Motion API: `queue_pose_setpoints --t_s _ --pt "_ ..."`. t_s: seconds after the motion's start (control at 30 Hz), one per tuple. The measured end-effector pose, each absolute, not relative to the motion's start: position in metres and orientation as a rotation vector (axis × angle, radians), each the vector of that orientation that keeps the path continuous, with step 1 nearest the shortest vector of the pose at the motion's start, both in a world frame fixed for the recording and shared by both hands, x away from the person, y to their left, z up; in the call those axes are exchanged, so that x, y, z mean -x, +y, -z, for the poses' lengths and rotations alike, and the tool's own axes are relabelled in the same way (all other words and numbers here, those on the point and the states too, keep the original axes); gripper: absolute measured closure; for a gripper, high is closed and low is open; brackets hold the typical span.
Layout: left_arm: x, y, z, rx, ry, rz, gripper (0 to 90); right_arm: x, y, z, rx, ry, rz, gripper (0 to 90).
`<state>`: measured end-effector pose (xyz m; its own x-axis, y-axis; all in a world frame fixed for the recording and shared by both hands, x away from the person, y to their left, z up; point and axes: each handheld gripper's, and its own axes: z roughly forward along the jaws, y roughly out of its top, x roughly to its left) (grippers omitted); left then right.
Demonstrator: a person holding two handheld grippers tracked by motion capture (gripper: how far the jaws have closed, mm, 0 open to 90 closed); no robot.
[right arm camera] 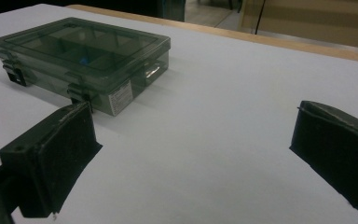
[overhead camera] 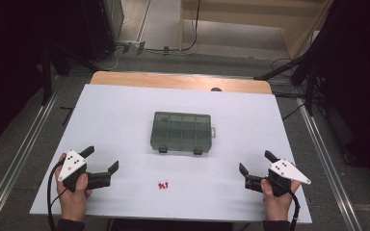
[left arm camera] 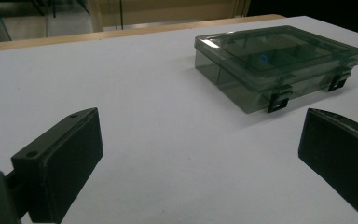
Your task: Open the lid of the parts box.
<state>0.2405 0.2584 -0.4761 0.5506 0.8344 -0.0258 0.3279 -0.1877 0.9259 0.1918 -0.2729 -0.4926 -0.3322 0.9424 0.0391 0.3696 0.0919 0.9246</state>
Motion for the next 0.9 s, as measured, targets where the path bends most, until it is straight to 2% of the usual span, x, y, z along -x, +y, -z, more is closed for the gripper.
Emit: queue_pose_setpoints --t_s 0.13,0.9 --pt "-0.246 0.25 0.471 -1.753 0.983 -0.576 0.0 -0.199 -0.268 0.491 -1.305 1.773 -1.269 2.0" --pt "-0.304 0.206 0.444 -1.747 0.894 -0.531 0.0 -0.261 -0.246 0.461 -1.214 1.835 -1.377 8.4"
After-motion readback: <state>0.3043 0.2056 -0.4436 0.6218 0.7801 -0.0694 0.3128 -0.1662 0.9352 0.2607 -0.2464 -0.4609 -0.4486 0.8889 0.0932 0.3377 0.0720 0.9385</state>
